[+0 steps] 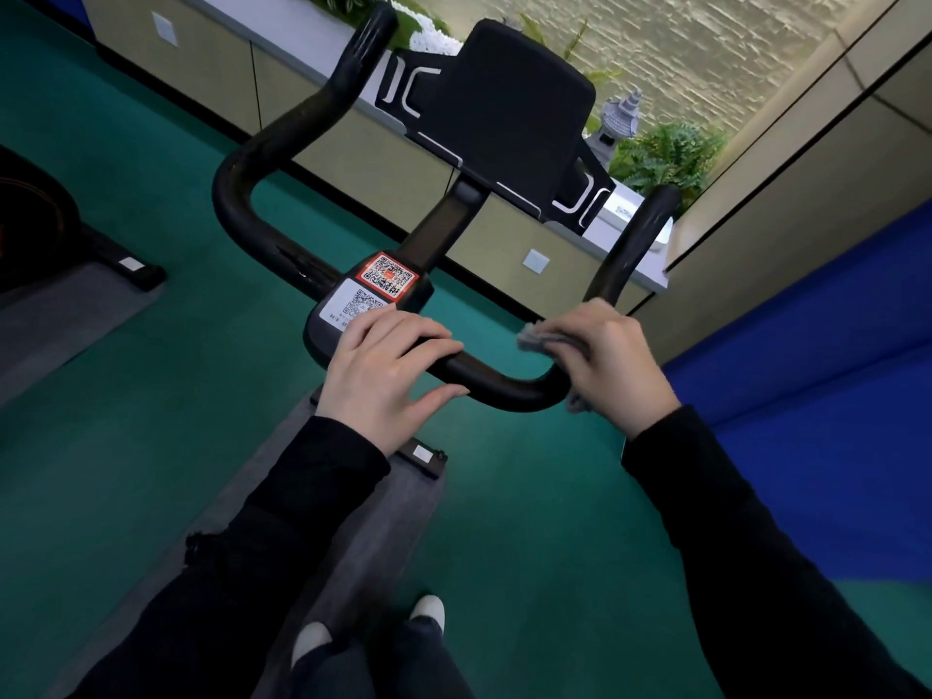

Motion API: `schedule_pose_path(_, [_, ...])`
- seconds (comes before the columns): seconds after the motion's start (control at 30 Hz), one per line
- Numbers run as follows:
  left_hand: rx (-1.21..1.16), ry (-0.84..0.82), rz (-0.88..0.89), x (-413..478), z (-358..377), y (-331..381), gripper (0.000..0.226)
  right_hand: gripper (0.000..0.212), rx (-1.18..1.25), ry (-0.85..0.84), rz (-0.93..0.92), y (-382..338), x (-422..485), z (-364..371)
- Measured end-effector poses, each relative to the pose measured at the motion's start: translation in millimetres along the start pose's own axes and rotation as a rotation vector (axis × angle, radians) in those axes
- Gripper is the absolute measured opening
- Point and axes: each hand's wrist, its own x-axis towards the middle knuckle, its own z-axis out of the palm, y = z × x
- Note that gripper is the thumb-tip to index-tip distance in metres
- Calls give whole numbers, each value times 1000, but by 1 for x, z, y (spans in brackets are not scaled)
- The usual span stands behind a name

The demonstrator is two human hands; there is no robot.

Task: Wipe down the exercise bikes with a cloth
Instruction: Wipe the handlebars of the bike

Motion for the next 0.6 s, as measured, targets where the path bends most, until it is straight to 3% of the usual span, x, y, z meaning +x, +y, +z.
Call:
schedule_pose_path(0.23, [-3, -21, -22, 1, -2, 3, 33, 16, 227, 608, 150, -1, -37, 42])
schedule_pose_path(0.33, [10, -28, -30, 2, -2, 4, 35, 16, 309, 829, 294, 3, -35, 56])
schedule_pose_path(0.43, [15, -45, -39, 3, -2, 7, 37, 17, 373, 957, 382, -6, -35, 69])
schedule_pose_path(0.6, [23, -49, -62, 5, -3, 12, 41, 20, 504, 1025, 515, -5, -32, 76])
